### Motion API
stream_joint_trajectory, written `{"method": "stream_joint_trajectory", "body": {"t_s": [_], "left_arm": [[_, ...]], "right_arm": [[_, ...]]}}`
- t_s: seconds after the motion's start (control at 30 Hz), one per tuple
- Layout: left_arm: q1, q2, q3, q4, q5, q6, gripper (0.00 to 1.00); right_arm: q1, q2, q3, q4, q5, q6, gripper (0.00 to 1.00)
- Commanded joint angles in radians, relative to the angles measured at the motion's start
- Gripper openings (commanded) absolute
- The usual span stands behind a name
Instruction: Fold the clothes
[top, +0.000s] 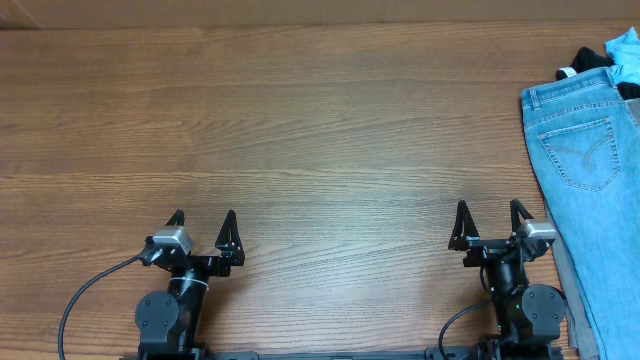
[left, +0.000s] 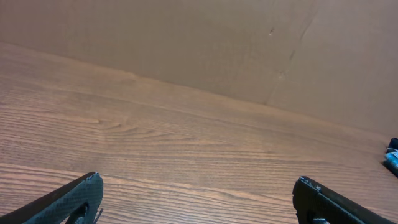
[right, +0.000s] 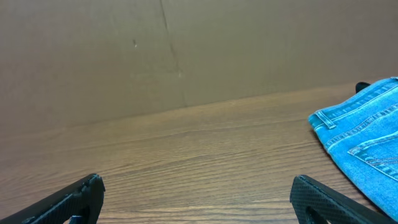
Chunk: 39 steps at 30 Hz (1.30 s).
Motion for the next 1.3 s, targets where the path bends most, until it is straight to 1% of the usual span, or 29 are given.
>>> {"method": "stream_joint_trajectory", "body": {"t_s": [0.0,0.4,0.5,0.57,0.7,0.83,0.93,1.0,1.03,1.1,1.17,1.27], "left_arm": [[-0.007,-0.011,-0.003,-0.003,0.003,-0.009,1.0],[-0.007,-0.011,-0.003,-0.003,0.003,-0.009,1.0],[-0.007,-0.011,-0.003,-0.003,0.003,-0.01,1.0],[-0.007,-0.011,-0.003,-0.003,0.003,-0.01,1.0],[-0.007,-0.011,-0.003,-0.003,0.003,-0.01,1.0],[-0.007,-0.011,-0.003,-0.003,0.003,-0.009,1.0],[-0.007,-0.011,-0.003,-0.003,0.003,-0.009,1.0],[-0.007,-0.011,-0.003,-0.003,0.003,-0.009,1.0],[-0.007,-0.011,-0.003,-0.003,0.003,-0.01,1.0],[-0.007,-0.011,-0.003,-0.003,0.003,-0.009,1.0],[-0.007,-0.011,-0.003,-0.003,0.003,-0.009,1.0],[-0.007,-0.011,-0.003,-0.003,0.003,-0.01,1.0]], "right_arm": [[-0.003,-0.012,-0.011,0.005,0.008,-0.008,1.0],[-0.003,-0.012,-0.011,0.005,0.008,-0.008,1.0],[-0.003,-0.012,-0.011,0.028,-0.016,0.018,1.0],[-0.003,-0.012,-0.011,0.035,-0.133,0.12,1.0],[-0.003,-0.012,-0.011,0.04,-0.43,0.402,1.0],[-0.003,-0.012,-0.011,0.08,-0.452,0.589,1.0],[-0.003,-0.012,-0.011,0.121,-0.468,0.658,1.0],[-0.003,-0.012,-0.01,0.205,-0.512,0.655,1.0],[-0.003,-0.012,-0.009,0.278,-0.523,0.654,1.0],[-0.003,-0.012,0.008,0.359,-0.505,0.648,1.0],[-0.004,-0.01,0.048,0.363,-0.449,0.626,1.0],[-0.004,0.025,0.137,0.325,-0.389,0.541,1.0]]}}
